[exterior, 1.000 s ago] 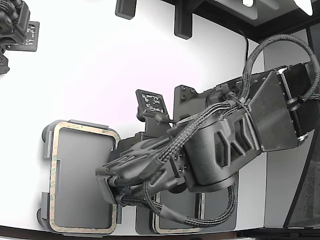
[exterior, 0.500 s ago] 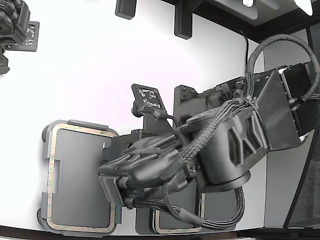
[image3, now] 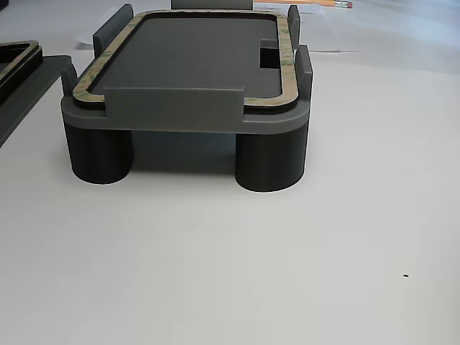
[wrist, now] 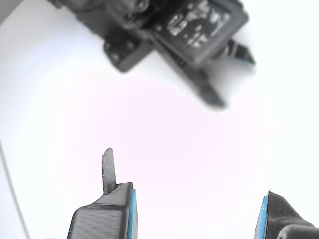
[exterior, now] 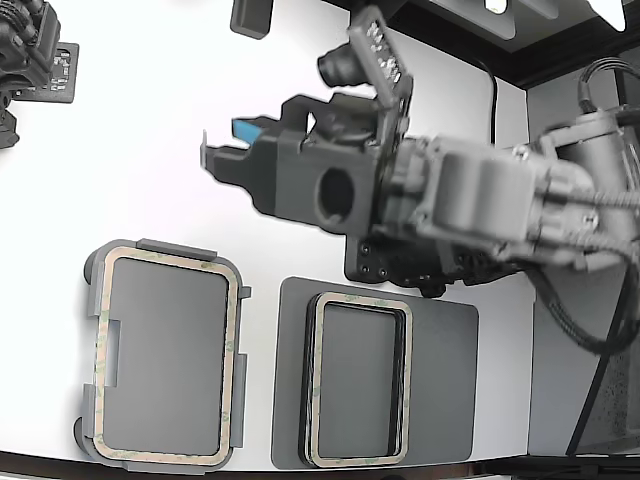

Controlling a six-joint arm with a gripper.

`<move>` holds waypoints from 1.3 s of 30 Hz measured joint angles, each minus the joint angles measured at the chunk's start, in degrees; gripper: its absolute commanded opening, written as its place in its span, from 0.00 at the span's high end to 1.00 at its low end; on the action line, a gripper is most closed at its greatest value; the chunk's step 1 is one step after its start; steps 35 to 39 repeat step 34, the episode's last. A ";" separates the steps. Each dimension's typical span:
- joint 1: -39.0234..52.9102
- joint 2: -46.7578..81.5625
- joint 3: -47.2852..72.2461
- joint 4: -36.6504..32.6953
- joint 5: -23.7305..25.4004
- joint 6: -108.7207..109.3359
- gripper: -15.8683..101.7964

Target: Move top rectangular frame to the holder.

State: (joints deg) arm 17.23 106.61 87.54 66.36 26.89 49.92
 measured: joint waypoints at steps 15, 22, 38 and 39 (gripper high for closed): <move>-21.88 51.15 55.90 -11.43 -28.56 -46.14 0.02; -22.06 61.26 64.78 -10.46 -29.09 -46.49 0.02; -22.06 61.35 64.78 -10.55 -24.87 -43.86 0.02; -22.06 61.35 64.78 -10.55 -24.87 -43.86 0.02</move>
